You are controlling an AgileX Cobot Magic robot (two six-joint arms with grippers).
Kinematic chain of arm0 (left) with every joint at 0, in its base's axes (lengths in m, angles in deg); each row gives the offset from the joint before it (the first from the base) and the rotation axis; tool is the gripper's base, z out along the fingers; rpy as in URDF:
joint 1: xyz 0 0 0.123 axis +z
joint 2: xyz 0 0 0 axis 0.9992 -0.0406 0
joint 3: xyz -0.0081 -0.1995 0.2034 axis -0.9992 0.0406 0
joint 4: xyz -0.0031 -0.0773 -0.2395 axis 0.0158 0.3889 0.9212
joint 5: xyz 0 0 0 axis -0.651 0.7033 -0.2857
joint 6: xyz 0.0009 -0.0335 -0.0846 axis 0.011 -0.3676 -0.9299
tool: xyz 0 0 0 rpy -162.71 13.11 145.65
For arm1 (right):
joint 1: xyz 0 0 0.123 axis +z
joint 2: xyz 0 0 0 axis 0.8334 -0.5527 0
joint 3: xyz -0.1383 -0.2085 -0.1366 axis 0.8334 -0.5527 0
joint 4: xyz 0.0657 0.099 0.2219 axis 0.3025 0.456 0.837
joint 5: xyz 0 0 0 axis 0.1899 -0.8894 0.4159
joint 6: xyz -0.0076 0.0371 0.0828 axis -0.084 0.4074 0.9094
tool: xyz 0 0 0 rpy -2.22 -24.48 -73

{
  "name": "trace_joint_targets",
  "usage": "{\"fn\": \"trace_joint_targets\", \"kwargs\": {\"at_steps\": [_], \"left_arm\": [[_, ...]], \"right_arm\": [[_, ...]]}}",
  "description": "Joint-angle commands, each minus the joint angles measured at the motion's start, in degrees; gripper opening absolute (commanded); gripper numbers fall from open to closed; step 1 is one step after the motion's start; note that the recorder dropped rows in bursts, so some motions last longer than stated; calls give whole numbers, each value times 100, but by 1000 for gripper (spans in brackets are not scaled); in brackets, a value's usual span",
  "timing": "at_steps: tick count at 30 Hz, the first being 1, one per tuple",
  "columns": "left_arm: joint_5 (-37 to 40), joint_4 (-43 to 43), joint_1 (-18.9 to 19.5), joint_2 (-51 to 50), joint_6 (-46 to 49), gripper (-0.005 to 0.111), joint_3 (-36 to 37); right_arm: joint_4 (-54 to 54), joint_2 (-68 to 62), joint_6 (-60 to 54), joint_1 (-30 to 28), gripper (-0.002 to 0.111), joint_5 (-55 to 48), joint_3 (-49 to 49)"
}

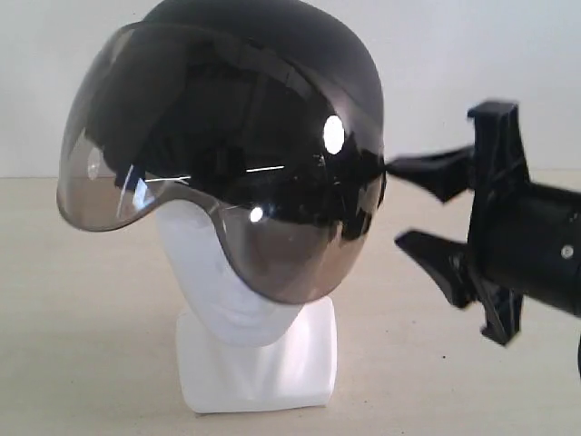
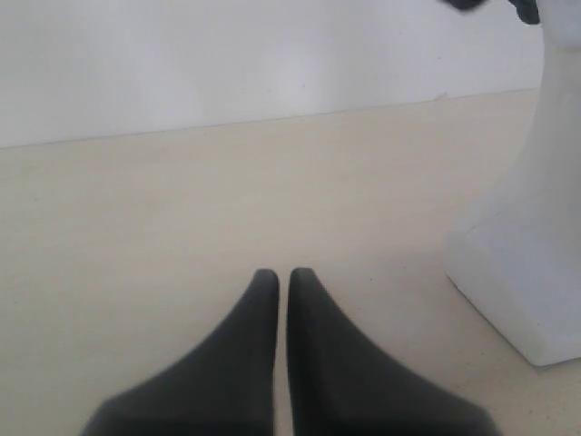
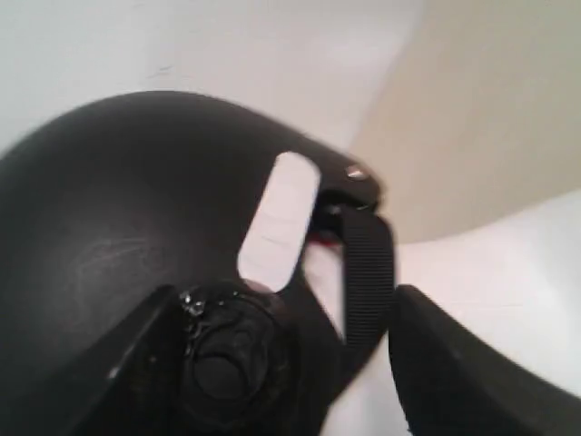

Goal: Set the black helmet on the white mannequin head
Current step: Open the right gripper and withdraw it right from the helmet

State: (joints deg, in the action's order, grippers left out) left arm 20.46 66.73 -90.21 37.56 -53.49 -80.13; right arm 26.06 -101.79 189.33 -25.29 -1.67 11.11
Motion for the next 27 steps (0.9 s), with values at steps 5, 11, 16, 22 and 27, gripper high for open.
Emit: {"fn": "trace_joint_targets", "kwargs": {"at_steps": [5,11,16,22,27], "left_arm": [[-39,2,19,18,8,4,-3],[-39,2,19,18,8,4,-3],[-39,2,19,18,8,4,-3],[-39,2,19,18,8,4,-3],[-39,2,19,18,8,4,-3]], "right_arm": [[-911,103,-712,73,61,-1750,-191],[-901,374,-739,73,61,-1759,-191],[-859,790,-895,-60,60,-2117,-179],[-887,1649,-2340,-351,30,-2440,-179],[-887,2036,-3120,-351,0,-2545,-179]]}}
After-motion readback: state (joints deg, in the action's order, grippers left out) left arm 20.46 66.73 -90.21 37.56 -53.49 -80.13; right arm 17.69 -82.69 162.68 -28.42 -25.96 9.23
